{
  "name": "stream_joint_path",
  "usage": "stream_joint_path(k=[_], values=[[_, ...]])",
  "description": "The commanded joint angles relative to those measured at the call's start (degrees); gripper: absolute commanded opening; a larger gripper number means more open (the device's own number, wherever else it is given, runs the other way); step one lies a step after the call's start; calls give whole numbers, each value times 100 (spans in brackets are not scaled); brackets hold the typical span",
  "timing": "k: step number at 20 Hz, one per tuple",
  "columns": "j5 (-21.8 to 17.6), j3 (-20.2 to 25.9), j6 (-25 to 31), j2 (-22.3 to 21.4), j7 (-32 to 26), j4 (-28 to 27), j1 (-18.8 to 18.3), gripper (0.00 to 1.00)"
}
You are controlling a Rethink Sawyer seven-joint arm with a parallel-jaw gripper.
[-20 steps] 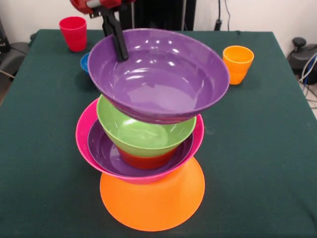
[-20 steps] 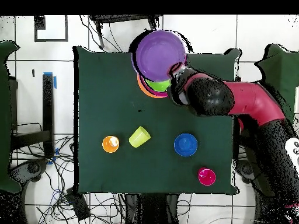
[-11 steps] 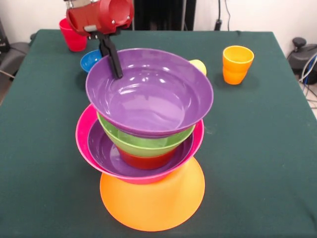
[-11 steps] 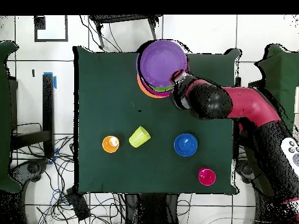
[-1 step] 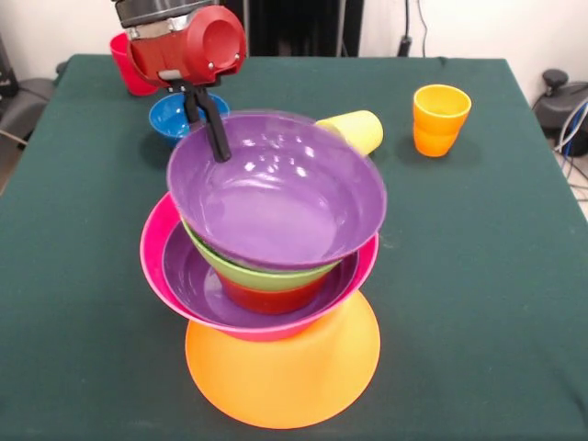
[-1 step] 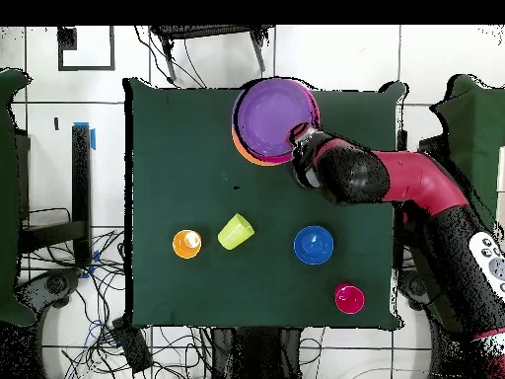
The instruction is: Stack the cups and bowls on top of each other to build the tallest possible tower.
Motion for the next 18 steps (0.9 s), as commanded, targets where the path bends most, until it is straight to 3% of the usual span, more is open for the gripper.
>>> stream_joint_path(k=[1,7,18], values=[[-242,46,327,185,-1491,-142,28,100],[-228,89,470,167,-1546,-194,15,100],[525,805,1168,-65,-1794,433,-668,100]])
